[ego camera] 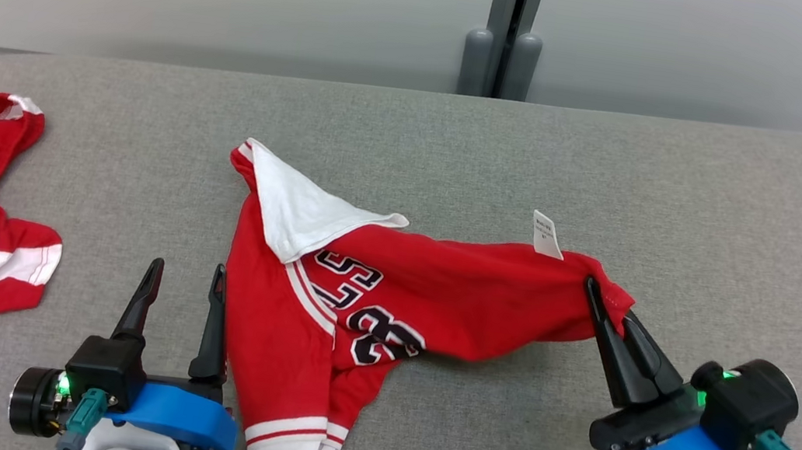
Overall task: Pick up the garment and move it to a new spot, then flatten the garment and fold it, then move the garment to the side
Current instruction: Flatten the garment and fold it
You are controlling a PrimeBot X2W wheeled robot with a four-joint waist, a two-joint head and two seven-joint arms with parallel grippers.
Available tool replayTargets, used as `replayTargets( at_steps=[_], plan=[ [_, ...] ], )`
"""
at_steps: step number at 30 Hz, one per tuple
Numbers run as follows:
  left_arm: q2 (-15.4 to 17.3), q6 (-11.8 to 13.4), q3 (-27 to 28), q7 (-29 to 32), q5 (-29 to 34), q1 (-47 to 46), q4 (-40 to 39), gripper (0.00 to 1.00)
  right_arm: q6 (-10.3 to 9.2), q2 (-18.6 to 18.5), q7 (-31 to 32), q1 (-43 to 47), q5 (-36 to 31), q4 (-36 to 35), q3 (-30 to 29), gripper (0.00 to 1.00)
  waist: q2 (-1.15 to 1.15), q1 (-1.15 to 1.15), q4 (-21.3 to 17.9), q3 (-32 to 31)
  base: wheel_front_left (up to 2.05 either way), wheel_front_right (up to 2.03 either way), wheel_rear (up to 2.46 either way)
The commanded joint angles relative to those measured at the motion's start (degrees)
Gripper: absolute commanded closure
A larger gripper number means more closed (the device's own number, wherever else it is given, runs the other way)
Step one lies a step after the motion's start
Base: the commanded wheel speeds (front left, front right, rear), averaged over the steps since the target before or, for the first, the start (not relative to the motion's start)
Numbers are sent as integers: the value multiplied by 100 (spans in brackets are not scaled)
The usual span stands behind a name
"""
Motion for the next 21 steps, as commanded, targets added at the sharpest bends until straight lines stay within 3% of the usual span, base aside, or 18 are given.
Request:
replayTargets(
  at_steps=[1,14,21],
  plan=[
    [0,-27,6,-17,24,35,1,0,1,-32,-3,173,-25,-191,3,100,0,1,-45,-49,0,0,0],
    [0,-62,100,-17,65,148,-50,0,1,148,892,1080,-316,-2813,-291,100,0,1,-208,-80,0,0,0],
    [0,-50,66,-17,28,50,-40,0,1,225,1124,1239,-351,-3015,-468,100,0,1,-204,-49,0,0,0]
  ],
)
